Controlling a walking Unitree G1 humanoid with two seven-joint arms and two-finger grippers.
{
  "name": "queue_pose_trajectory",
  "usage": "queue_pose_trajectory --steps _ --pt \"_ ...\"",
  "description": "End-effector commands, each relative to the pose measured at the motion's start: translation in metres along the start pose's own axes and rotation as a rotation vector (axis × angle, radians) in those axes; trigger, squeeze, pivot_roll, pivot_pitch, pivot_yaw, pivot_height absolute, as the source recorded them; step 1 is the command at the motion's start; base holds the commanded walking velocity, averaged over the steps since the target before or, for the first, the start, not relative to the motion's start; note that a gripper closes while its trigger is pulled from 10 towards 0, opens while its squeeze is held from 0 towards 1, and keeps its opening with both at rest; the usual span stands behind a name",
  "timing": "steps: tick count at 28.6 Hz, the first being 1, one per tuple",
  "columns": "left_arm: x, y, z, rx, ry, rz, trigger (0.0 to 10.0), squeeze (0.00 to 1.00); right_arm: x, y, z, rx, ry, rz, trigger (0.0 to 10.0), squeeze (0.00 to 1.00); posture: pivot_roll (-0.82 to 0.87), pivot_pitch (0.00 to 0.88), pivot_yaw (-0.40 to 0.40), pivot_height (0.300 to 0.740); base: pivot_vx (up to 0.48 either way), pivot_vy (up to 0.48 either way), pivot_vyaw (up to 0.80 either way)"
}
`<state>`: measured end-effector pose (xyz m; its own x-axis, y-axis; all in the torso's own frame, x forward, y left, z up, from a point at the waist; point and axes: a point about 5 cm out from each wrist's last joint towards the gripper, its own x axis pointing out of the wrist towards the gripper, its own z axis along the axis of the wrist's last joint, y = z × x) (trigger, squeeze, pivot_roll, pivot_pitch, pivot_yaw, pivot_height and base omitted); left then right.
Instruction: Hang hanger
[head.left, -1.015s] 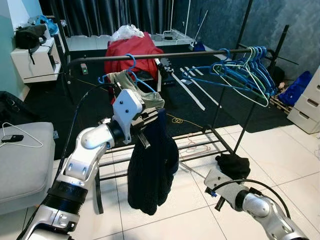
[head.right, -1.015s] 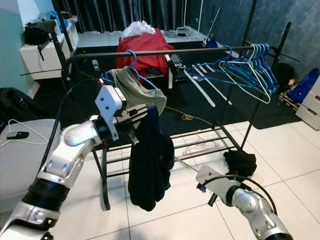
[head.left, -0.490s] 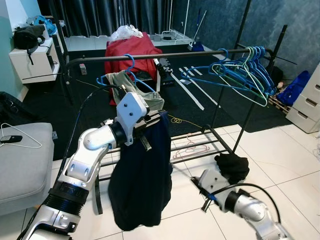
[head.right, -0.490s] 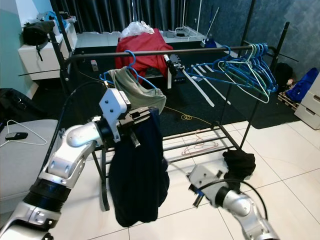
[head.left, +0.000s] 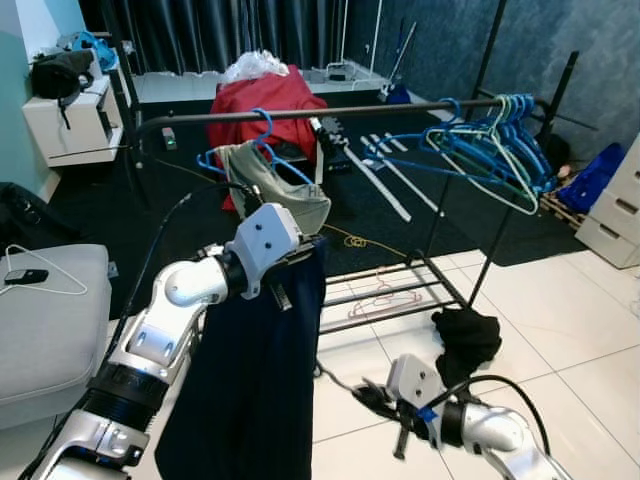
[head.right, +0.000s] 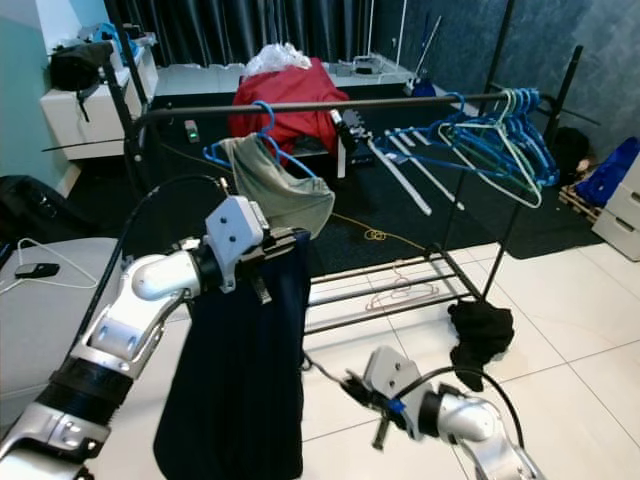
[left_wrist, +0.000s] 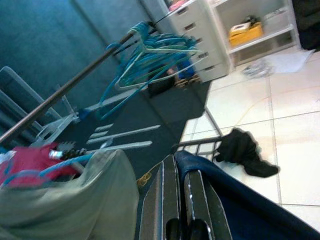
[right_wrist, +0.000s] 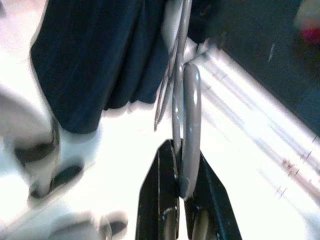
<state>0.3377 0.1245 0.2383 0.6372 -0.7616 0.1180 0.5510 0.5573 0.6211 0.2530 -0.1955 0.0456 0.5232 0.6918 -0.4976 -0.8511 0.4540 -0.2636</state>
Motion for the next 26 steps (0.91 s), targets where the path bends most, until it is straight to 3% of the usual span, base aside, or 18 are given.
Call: queue_pose_trajectory --steps 1,2,6,11,15,21,22,25,26 --pt "-0.002 0.005 0.003 0.022 -0.018 0.027 0.0 0.00 -0.001 0.001 -0.005 0.003 0.029 0.002 10.0 0.00 -0.10 0.058 -0.028 0.740 0.000 0.000 0.00" --pt "-0.004 0.010 0.005 0.029 -0.027 0.039 0.0 0.00 -0.005 -0.003 -0.011 0.043 0.027 -0.066 10.0 0.00 -0.10 0.058 -0.027 0.740 0.000 0.000 0.00" --pt "-0.005 0.013 0.011 0.024 -0.067 0.046 0.0 0.00 -0.006 -0.002 -0.012 0.075 -0.012 -0.137 10.0 0.00 -0.10 0.059 -0.025 0.740 0.000 0.000 0.00" --pt "-0.005 0.011 0.014 0.011 -0.088 0.039 0.0 0.00 -0.005 -0.005 -0.005 0.064 -0.065 -0.181 10.0 0.00 -0.10 0.059 -0.024 0.740 0.000 0.000 0.00" --pt "-0.001 -0.002 0.018 -0.021 -0.123 -0.015 0.0 0.00 -0.003 -0.015 0.021 -0.012 -0.204 -0.212 10.0 0.00 -0.10 0.058 -0.022 0.740 0.000 0.000 0.00" --pt "0.006 -0.011 0.021 -0.039 -0.154 -0.041 0.0 0.00 0.000 -0.020 0.039 -0.139 -0.247 -0.201 10.0 0.00 -0.10 0.056 -0.024 0.740 0.000 0.000 0.00" --pt "0.006 -0.012 0.021 -0.040 -0.155 -0.043 0.5 0.00 0.000 -0.020 0.039 -0.145 -0.248 -0.205 10.0 0.00 -0.10 0.055 -0.024 0.740 0.000 0.000 0.00" --pt "0.006 -0.012 0.021 -0.041 -0.157 -0.045 0.5 0.00 0.000 -0.020 0.039 -0.149 -0.250 -0.211 10.0 0.00 -0.10 0.055 -0.024 0.740 0.000 0.000 0.00" --pt "0.006 -0.012 0.021 -0.042 -0.160 -0.048 1.5 0.00 0.000 -0.021 0.039 -0.152 -0.253 -0.217 10.0 0.00 -0.10 0.055 -0.024 0.740 0.000 0.000 0.00"
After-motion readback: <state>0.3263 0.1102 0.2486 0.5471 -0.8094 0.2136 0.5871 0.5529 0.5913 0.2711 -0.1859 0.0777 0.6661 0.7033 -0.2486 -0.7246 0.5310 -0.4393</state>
